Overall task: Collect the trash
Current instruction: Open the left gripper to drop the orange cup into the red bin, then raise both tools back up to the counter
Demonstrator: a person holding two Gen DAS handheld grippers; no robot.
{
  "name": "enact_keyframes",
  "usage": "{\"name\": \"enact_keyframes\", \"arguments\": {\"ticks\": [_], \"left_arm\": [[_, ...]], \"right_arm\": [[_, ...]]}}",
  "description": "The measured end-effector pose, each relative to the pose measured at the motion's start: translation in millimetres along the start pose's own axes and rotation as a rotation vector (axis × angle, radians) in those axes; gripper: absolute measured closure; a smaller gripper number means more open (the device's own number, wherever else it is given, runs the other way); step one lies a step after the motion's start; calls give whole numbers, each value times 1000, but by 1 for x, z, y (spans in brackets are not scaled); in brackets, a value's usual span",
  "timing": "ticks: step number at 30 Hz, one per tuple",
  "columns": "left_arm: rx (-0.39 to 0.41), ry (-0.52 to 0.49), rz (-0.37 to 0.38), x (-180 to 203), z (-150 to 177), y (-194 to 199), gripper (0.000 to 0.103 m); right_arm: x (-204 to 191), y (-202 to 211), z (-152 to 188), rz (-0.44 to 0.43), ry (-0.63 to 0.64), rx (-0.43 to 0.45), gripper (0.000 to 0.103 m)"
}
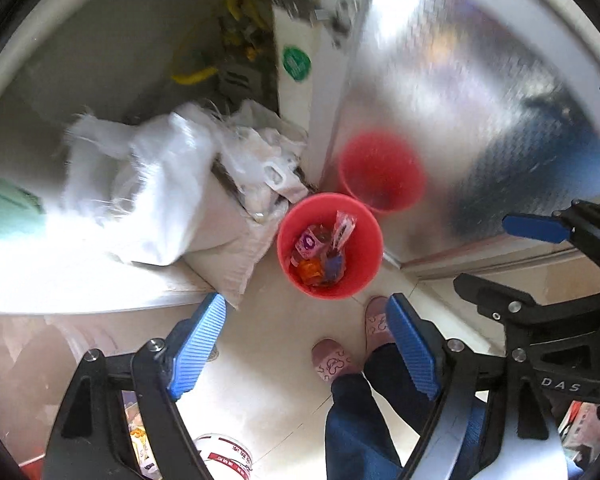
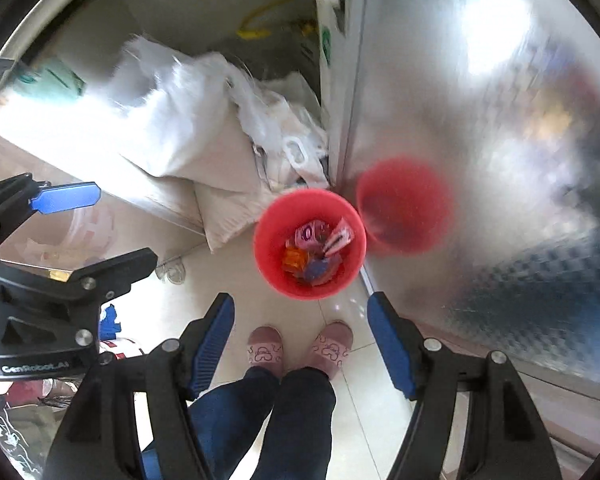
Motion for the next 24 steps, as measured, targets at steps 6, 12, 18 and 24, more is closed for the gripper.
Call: {"name": "enact_keyframes", "arguments": {"ticks": [6,12,18,24], "left_arm": [[40,5,10,9,-10,63,22],[104,-69,-9,27,-36,126,22],[178,-127,-11,42,-74,174,21],[215,-215,-5,62,-111,202,21]], "right_arm": [[-2,60,-14,5,3,51,37],[8,118,-32,35,4,100,37],[29,168,-54,100,-38,182,31],[55,200,-75,160,-98,230,31]]}}
Point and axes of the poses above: each gripper's, at about its wrist camera, not at the fingertips, and y roughly against the way its jaws point, x to its right, z to its underside, the point moved 10 cm from there along -y, roughly the way its jaws point, and after that the axes turned 15 degrees about z, right-handed, at the moved point
